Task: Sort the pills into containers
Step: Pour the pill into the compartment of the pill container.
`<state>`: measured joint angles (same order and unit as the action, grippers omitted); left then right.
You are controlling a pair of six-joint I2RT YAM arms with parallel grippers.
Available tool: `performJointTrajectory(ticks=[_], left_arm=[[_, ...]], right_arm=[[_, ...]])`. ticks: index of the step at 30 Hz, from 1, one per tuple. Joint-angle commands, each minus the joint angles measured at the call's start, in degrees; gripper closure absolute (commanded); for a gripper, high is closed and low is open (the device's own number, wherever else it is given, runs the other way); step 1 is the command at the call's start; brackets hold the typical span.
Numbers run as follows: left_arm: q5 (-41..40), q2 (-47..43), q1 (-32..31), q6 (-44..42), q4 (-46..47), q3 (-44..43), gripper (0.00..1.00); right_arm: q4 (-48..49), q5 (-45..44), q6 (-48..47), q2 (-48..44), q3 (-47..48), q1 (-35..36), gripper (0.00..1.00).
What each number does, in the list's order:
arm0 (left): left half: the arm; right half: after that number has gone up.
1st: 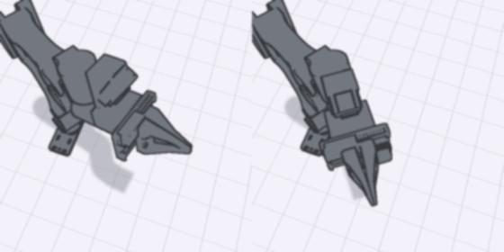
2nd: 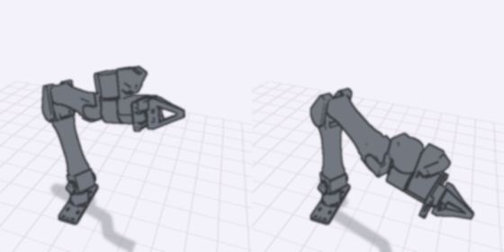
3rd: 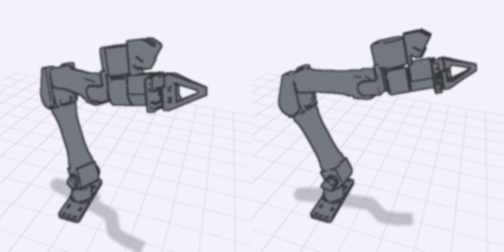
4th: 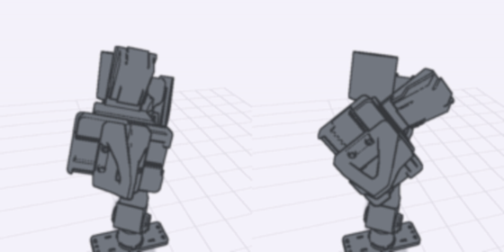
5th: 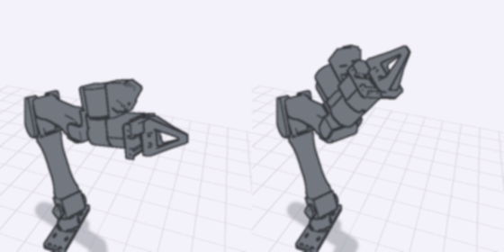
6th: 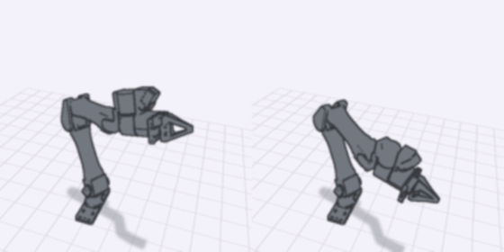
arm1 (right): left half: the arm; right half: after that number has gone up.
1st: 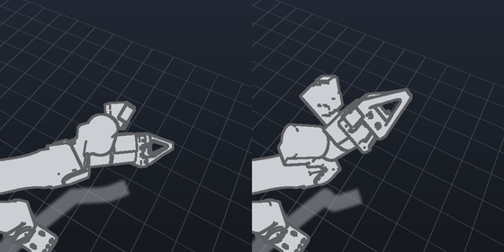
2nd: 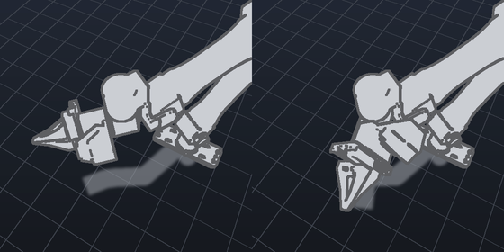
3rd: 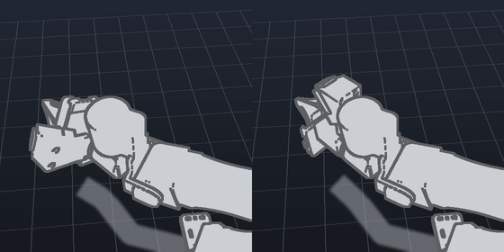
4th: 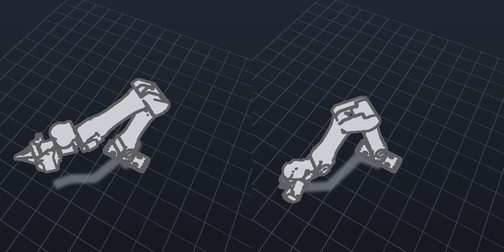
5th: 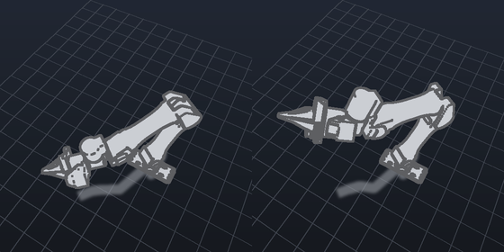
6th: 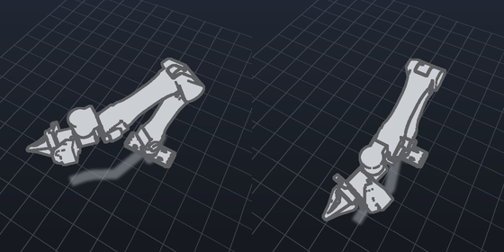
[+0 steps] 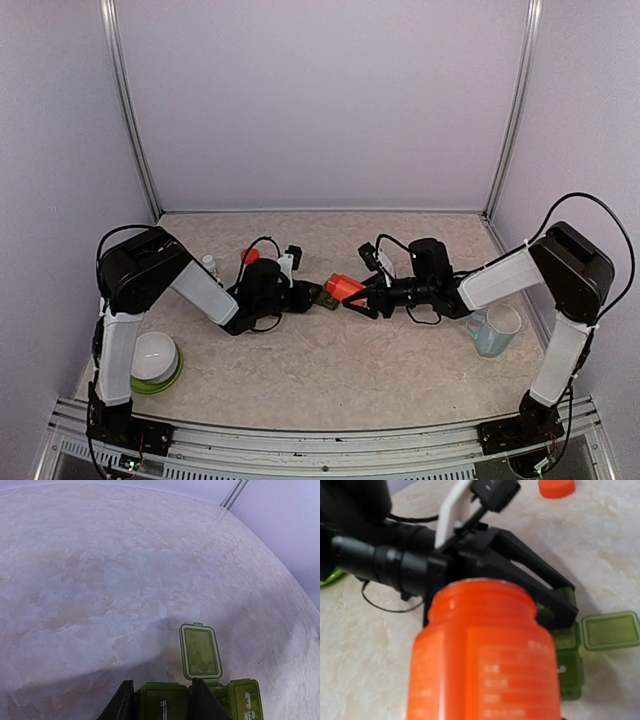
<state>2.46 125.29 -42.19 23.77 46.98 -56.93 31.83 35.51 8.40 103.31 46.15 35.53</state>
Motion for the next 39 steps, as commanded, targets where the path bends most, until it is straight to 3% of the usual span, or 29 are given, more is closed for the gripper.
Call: performJointTrajectory(ticks=[1,14,39], left_arm=[[-1.8,-1.7,-0.1,-0.6,-2.3,1.3,0.81],[-3.6,-2.1,-1.4,-2.1,-3.5,1.1,0.81],[-4.6,-2.4,-1.8,-2.1,-5.1,0.5,0.81]], right_arm=[[-0.5,-0.3,-0.4,1.9,1.9,-0.6,0.89],[-0.1,-0.1,0.1,5.3,3.4,-0.6,0.90],[-8.5,-1.3,-0.5,8.6,8.8,-0.5,0.91]])
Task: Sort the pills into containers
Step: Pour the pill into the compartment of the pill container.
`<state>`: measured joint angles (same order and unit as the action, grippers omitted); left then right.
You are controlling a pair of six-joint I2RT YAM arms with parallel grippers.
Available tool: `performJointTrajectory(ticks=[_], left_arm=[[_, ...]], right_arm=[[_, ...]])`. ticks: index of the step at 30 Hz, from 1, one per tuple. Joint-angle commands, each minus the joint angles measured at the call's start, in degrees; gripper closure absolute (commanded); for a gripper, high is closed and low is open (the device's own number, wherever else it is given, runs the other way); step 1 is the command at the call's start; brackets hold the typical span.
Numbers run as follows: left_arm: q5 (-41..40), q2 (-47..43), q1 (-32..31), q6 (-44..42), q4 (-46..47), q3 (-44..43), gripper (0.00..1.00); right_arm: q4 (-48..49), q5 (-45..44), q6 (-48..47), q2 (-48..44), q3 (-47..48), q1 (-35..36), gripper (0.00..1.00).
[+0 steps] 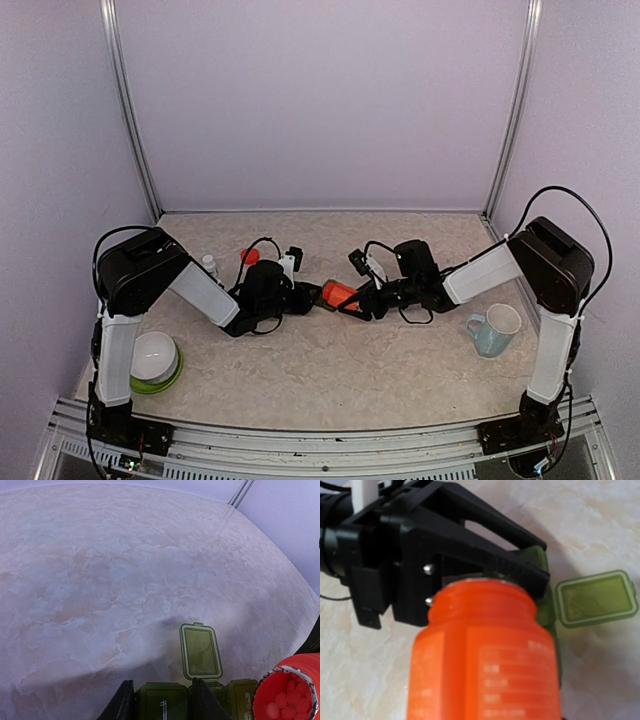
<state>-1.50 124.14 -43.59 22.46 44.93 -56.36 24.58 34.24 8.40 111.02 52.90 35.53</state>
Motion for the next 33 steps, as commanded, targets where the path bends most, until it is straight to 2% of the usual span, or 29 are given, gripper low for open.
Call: performJointTrajectory(ticks=[1,33], left_arm=[[-0.6,-1.3,-0.5,-0.8,-3.1,-0.1,0.81],[-2.3,-1.9,-1.0,-1.1,-4.5,-0.5,0.81]], right_arm=[[-1.5,0.0,-0.5,1.1,2.1,-0.5,0.91],[-13.4,-2.7,-2.5,2.4,7.6,0.6,0.92]])
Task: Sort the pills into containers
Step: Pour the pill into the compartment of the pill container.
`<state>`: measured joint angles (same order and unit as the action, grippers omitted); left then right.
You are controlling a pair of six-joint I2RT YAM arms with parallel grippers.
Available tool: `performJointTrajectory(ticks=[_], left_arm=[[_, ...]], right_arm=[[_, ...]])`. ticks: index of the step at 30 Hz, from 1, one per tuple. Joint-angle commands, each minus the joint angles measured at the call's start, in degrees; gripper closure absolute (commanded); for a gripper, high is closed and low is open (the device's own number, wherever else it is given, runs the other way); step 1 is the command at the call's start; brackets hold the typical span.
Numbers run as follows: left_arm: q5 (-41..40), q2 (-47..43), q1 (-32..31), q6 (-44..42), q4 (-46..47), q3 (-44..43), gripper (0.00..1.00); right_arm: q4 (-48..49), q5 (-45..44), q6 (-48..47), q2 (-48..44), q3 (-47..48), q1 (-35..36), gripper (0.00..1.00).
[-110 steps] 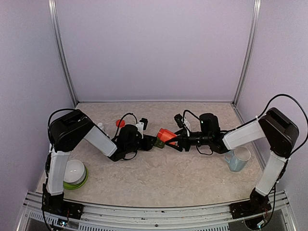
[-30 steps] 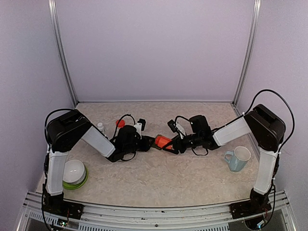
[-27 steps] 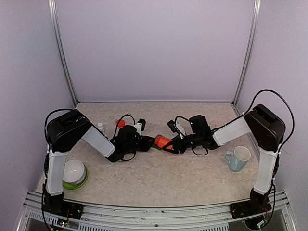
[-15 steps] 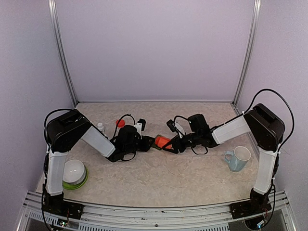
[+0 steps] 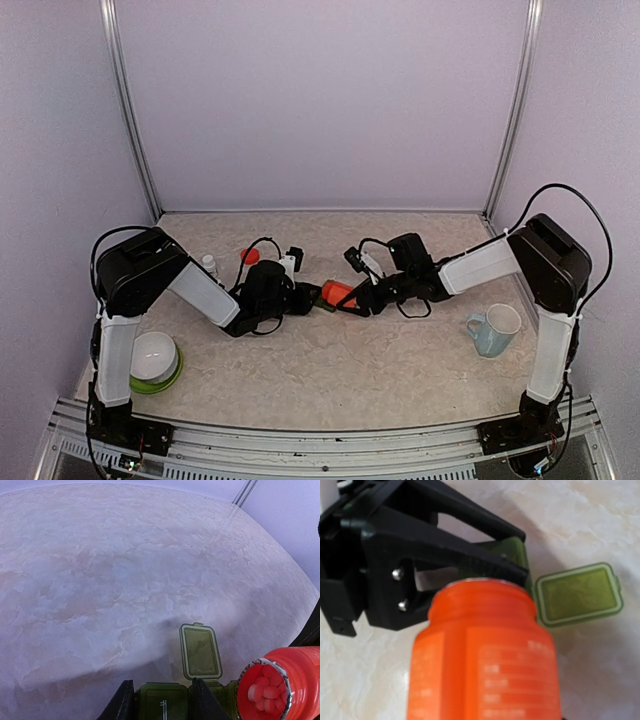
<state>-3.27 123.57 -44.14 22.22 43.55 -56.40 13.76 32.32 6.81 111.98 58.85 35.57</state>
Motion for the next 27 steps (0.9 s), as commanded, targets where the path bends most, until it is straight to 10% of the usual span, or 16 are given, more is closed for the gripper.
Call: performJointTrajectory(ticks=[1,27], left_arm=[[-0.6,-1.3,-0.4,-0.9,-3.2,-0.5,0.81],[-1.2,-0.9,-0.4,-0.9,-4.4,-1.2,0.81]], right_arm=[[-2.9,-0.8,-0.9,1.4,1.8,0.6,0.92],[-13.6,-3.7,-2.4,1.3,6.8,2.3,0.93]])
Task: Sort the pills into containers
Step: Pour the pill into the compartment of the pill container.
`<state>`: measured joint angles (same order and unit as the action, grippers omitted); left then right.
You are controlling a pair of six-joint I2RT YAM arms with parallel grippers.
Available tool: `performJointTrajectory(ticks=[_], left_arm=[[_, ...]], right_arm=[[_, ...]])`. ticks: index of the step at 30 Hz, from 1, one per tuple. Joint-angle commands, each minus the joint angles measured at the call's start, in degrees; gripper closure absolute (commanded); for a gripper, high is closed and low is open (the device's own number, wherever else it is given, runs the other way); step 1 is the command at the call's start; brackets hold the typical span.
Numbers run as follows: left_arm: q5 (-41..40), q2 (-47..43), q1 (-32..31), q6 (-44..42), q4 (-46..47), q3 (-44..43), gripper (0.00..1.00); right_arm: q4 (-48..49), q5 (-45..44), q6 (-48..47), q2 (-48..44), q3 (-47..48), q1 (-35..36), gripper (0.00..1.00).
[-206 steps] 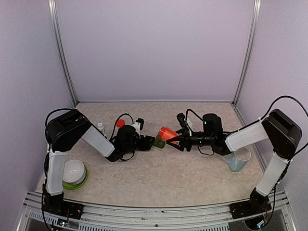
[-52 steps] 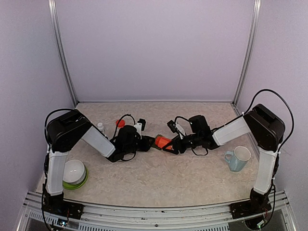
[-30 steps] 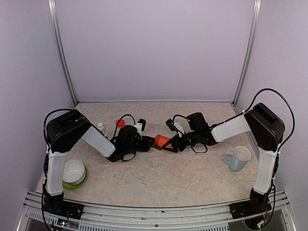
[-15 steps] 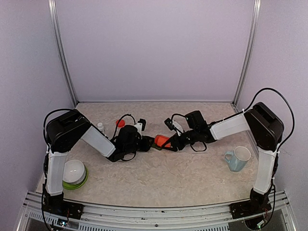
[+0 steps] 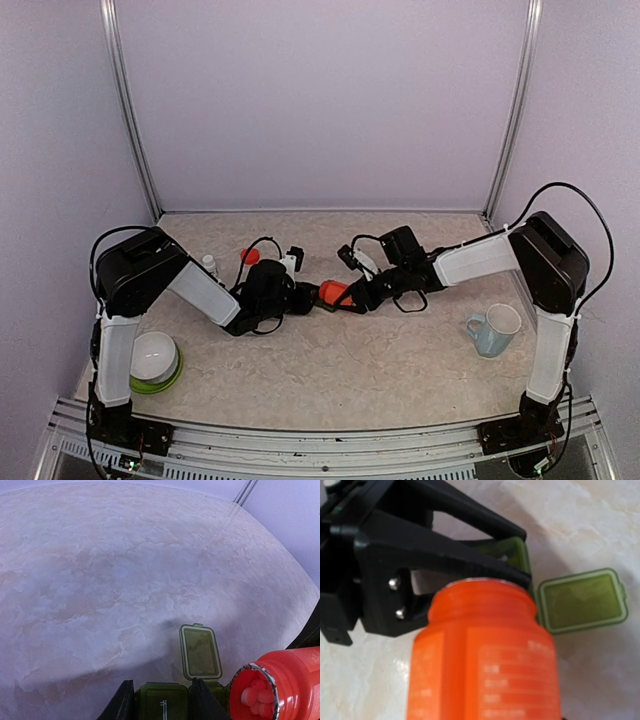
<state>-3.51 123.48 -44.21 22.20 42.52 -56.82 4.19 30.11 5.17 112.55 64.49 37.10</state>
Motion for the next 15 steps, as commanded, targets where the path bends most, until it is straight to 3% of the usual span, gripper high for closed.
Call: performJointTrajectory(ticks=[1,15], left_arm=[[-1.1,-0.8,-0.4,-0.8,-3.5,-0.8,0.81],[-1.3,-0.7,-0.4,-0.8,-3.8,-1.0,0.81]], right_arm=[[-4.4,-1.5,-0.8,0.6,1.3,0.8,0.93],[-10.2,-3.0,-0.8,0.1,4.7,1.5,0.93]])
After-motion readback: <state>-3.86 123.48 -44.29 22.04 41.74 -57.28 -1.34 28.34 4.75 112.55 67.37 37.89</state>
